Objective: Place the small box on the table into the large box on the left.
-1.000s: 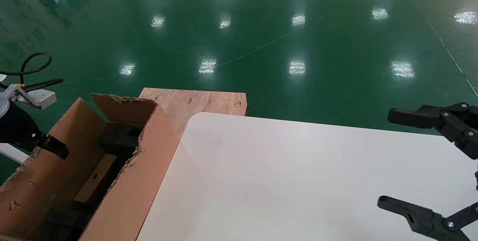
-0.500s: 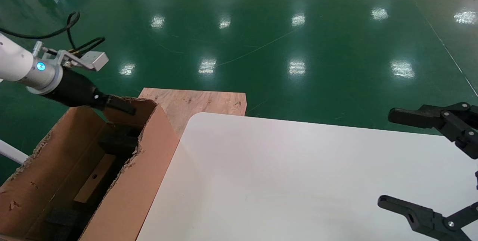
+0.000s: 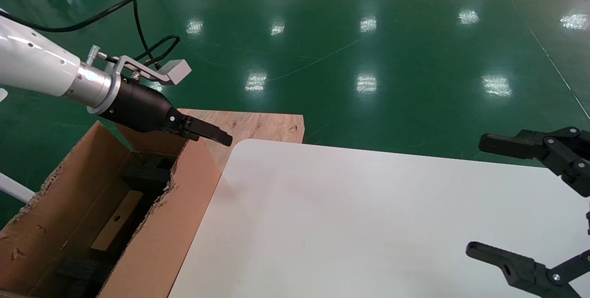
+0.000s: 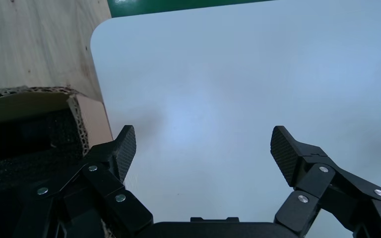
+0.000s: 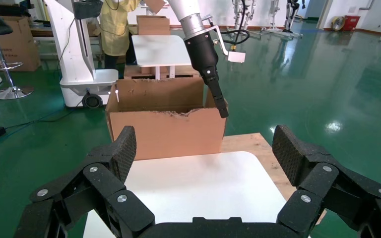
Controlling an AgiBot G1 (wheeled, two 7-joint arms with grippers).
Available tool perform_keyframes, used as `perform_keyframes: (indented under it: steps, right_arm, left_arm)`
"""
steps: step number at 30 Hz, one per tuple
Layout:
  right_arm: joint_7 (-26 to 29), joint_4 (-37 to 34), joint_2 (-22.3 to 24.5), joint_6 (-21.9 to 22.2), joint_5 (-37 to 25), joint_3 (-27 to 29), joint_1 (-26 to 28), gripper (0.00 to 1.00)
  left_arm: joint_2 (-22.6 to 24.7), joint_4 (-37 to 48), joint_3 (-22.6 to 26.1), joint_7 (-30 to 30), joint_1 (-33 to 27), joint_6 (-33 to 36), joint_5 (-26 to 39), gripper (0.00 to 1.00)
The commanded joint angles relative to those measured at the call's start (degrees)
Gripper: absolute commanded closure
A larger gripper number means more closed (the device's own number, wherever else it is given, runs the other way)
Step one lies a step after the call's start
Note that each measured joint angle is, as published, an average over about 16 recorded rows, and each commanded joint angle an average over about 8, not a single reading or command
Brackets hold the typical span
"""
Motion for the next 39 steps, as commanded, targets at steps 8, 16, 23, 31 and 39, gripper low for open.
perform_keyframes:
  steps: [8, 16, 23, 31, 39]
  right_arm:
    - [0.0, 0.0, 0.0, 0.0, 0.0, 0.0, 0.0, 0.0]
    - [0.0, 0.0, 0.0, 0.0, 0.0, 0.0, 0.0, 0.0]
    - [0.0, 0.0, 0.0, 0.0, 0.0, -0.1, 0.0, 0.0]
    - [0.0, 0.0, 0.0, 0.0, 0.0, -0.1, 0.0, 0.0]
    - [-0.1, 0.0, 0.0, 0.0, 0.1, -0.1, 0.0, 0.0]
  left_arm:
    - [-0.6, -3.9, -3.5, 2.0, 3.0, 0.7, -2.3, 0.0]
    - [-2.3, -11.4, -11.3, 7.7, 9.9, 1.1, -6.8, 0.0]
    - [-3.7, -18.0, -18.2, 12.7, 16.0, 1.5, -10.9, 0.0]
    - [-5.4, -25.6, -26.2, 18.5, 22.9, 2.0, -15.6, 0.0]
    - [-7.1, -33.2, -34.1, 24.3, 29.9, 2.4, -20.3, 0.0]
